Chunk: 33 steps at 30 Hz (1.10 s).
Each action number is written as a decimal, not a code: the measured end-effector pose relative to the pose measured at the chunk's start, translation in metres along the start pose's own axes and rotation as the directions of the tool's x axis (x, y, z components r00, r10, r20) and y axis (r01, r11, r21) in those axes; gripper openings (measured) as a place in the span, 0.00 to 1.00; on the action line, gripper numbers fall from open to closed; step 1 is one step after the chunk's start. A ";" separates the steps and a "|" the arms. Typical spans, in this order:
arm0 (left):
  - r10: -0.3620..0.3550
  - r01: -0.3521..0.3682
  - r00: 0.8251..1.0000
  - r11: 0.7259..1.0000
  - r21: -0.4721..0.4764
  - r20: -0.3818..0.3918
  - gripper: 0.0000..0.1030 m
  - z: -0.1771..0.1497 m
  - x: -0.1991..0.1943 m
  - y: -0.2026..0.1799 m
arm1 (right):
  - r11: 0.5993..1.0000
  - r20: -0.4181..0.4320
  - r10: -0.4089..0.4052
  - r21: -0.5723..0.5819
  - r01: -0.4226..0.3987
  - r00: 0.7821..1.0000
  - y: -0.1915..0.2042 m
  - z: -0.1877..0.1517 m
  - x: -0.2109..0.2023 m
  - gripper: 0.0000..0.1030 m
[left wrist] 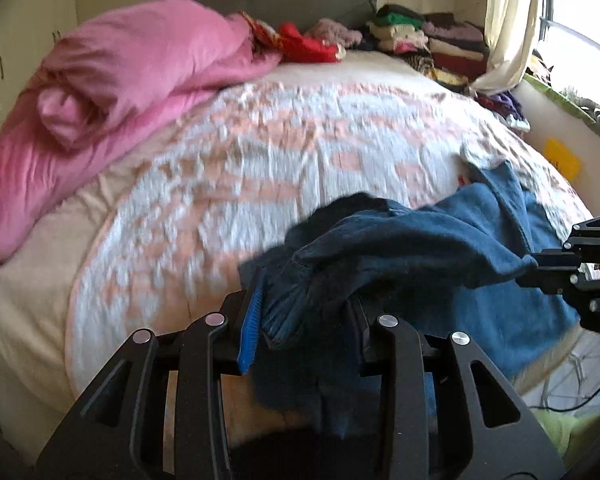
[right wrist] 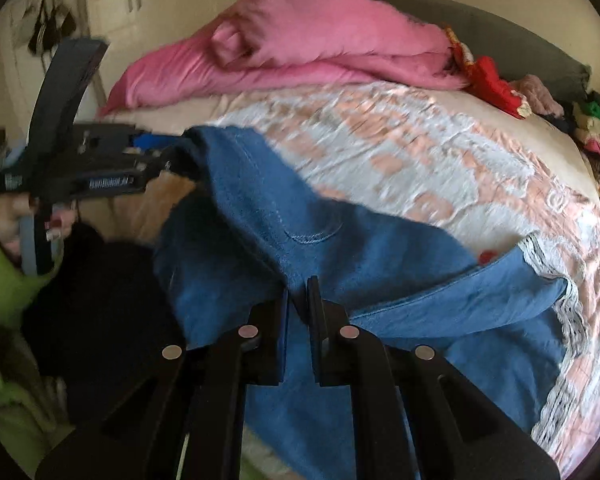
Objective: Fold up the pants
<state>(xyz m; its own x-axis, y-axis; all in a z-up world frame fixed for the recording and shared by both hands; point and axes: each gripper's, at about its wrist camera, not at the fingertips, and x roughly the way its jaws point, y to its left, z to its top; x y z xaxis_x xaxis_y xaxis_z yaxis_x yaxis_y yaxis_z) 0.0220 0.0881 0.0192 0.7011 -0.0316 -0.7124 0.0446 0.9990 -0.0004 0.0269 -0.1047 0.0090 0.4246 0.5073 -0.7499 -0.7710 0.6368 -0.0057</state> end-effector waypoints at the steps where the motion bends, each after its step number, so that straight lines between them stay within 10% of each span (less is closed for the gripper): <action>1: 0.004 -0.004 1.000 1.000 0.004 -0.011 0.26 -0.007 -0.001 0.000 | 1.000 -0.018 0.005 -0.010 -0.005 1.000 0.008 -0.005 0.002 0.08; 16: -0.008 0.000 0.992 0.998 -0.057 -0.126 0.37 -0.055 -0.011 0.021 | 0.996 -0.159 0.080 -0.023 -0.085 0.984 0.053 -0.037 0.043 0.08; 26: -0.057 0.055 0.998 0.996 -0.073 -0.021 0.37 -0.031 -0.048 0.009 | 0.992 -0.158 0.126 -0.006 -0.129 0.979 0.060 -0.041 0.043 0.11; 33: -0.045 0.045 0.986 0.999 -0.005 -0.163 0.37 -0.033 0.013 -0.017 | 0.990 -0.036 0.141 -0.007 -0.142 0.989 0.053 -0.027 0.005 0.26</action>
<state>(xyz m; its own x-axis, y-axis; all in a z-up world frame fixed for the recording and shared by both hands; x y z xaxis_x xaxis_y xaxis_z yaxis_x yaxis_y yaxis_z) 0.0067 0.0720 -0.0138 0.5728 -0.0714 -0.8166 0.0729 0.9967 -0.0360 -0.0247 -0.0847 -0.0128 0.2940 0.5712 -0.7664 -0.8265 0.5546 0.0963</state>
